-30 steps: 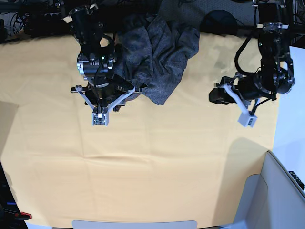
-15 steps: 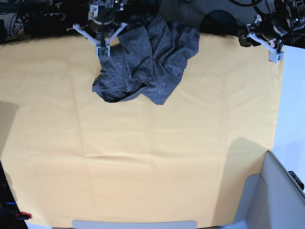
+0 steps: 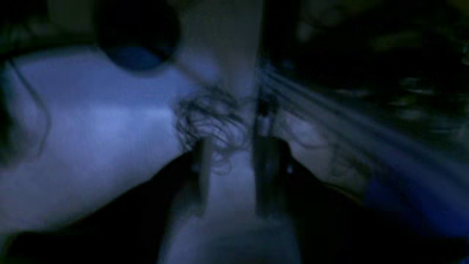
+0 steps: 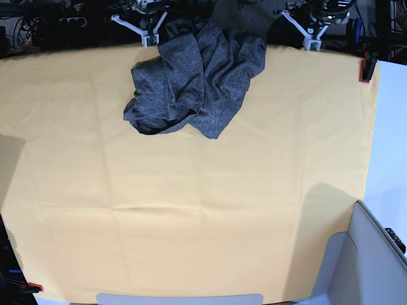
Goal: Fold the T-shirt properly
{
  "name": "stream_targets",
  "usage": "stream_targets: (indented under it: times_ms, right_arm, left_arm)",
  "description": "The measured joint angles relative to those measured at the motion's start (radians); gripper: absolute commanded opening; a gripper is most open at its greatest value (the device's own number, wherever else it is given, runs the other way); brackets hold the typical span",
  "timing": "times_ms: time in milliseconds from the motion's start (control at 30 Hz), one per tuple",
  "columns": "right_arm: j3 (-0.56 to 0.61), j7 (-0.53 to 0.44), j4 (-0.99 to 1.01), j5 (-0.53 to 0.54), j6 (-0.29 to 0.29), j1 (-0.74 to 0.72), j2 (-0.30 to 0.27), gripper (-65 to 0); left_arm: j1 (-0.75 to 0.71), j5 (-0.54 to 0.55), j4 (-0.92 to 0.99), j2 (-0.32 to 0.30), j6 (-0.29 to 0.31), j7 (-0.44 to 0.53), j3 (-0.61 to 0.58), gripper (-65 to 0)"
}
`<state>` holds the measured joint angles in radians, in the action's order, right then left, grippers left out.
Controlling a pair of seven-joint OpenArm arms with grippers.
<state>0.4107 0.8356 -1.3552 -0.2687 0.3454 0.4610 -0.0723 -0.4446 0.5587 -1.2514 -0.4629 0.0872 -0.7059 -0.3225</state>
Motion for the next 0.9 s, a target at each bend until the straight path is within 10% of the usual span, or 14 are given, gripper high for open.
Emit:
stream_targets:
  times_ms: [233,467,900]
  right_arm:
    - [-0.01,-0.362,0.52,0.205,-0.004,-0.209,0.04,-62.3]
    - [-0.009,-0.637,0.862,0.382,-0.016,-0.284,0.077,-62.1]
    - [-0.009,-0.705,0.924,0.803,-0.016,-0.353,0.089,-61.9]
  left_arm:
    - [0.236,-0.029,0.44,0.054,-0.013,0.277,-0.316,-45.2]
    - [0.31,-0.027,0.651,0.152,-0.002,0.354,-0.382,-45.2]
    - [0.384,-0.03,0.814,0.273,-0.009,0.509,-0.378,-45.1]
